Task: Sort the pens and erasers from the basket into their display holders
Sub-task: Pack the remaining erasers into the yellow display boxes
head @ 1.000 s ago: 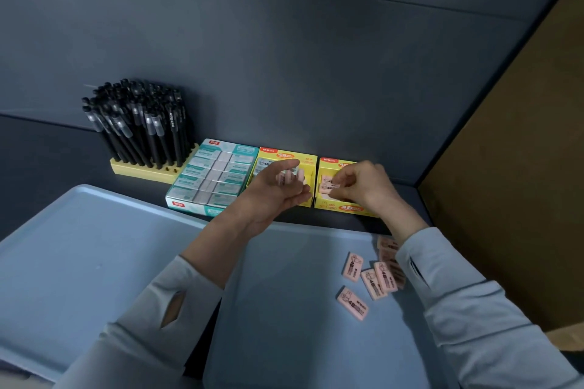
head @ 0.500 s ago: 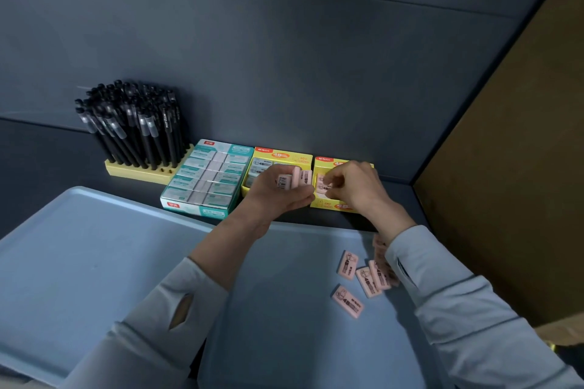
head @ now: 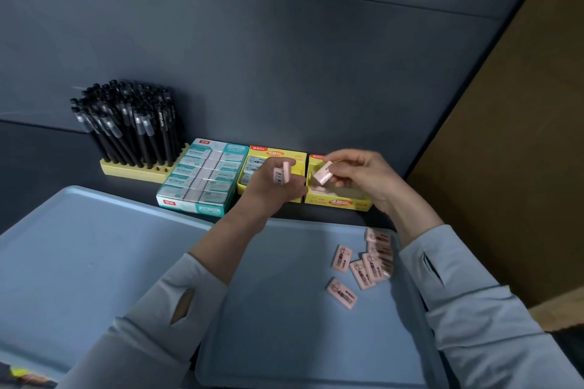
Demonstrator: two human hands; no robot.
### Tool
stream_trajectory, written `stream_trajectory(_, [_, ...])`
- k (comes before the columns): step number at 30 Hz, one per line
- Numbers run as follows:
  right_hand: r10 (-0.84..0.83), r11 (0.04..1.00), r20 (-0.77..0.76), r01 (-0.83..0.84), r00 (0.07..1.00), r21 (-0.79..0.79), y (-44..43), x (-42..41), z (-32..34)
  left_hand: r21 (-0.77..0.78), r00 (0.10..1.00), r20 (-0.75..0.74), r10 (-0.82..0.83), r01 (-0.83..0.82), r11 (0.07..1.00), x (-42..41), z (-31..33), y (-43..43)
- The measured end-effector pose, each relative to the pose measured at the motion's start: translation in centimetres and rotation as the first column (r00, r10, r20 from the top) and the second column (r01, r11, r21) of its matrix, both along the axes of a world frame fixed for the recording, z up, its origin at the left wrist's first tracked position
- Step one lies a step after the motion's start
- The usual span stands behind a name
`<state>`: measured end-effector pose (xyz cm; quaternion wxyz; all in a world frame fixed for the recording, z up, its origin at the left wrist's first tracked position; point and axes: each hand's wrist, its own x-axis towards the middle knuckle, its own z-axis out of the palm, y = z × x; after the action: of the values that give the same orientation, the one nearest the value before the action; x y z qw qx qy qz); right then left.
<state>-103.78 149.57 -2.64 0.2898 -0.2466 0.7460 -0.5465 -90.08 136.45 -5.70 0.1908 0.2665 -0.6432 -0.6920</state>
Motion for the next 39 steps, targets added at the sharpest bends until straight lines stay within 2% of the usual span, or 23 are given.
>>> stream_trajectory(2, [-0.047,0.996,-0.019,0.048,0.999,0.074,0.2,-0.6,-0.8,0.124,0.999,-0.025,0.036,-0.033,0.992,-0.1,0.0,-0.1])
stream_trajectory(5, [-0.022,0.984,-0.078,0.035,0.997,0.177,0.0,-0.9,-1.9,0.244,0.996,-0.052,0.068,-0.054,0.968,0.2,0.0,-0.2])
stream_trajectory(11, [0.08,0.933,-0.385,0.067,0.919,0.354,-1.1,-0.8,-2.9,0.22,0.997,-0.066,0.027,-0.012,0.975,0.8,-0.1,-0.3])
stream_trajectory(18, [0.213,0.884,-0.447,0.023,0.869,0.466,-1.7,-1.1,-2.4,0.206,0.997,-0.075,0.012,0.003,0.979,1.1,-0.4,-0.5])
stream_trajectory(24, [0.211,0.901,-0.523,0.043,0.826,0.432,-2.0,-1.0,-3.1,0.163,0.997,-0.074,-0.03,0.042,0.986,0.9,-0.2,-0.1])
stream_trajectory(32, [0.338,0.889,-0.519,-0.085,0.785,0.451,-1.4,-1.2,-3.2,0.114,0.999,-0.032,-0.009,0.012,0.993,0.6,-0.6,0.7])
stream_trajectory(34, [0.294,0.901,-0.545,-0.037,0.785,0.433,-1.6,-1.1,-3.4,0.114,1.0,-0.03,-0.003,0.007,0.993,0.5,-0.8,0.7])
stream_trajectory(36, [0.184,0.937,-0.583,0.038,0.792,0.347,-1.8,-0.8,-3.2,0.127,0.999,-0.041,0.006,0.0,0.992,0.5,-0.8,0.8])
stream_trajectory(37, [0.108,0.965,-0.541,0.043,0.834,0.258,-1.9,-0.5,-3.0,0.135,0.999,-0.049,0.004,0.002,0.991,0.6,-0.7,0.8])
stream_trajectory(39, [0.052,0.996,-0.285,-0.031,0.957,0.079,-2.0,0.1,-2.1,0.124,0.998,-0.06,-0.012,0.019,0.992,0.7,-0.4,0.9])
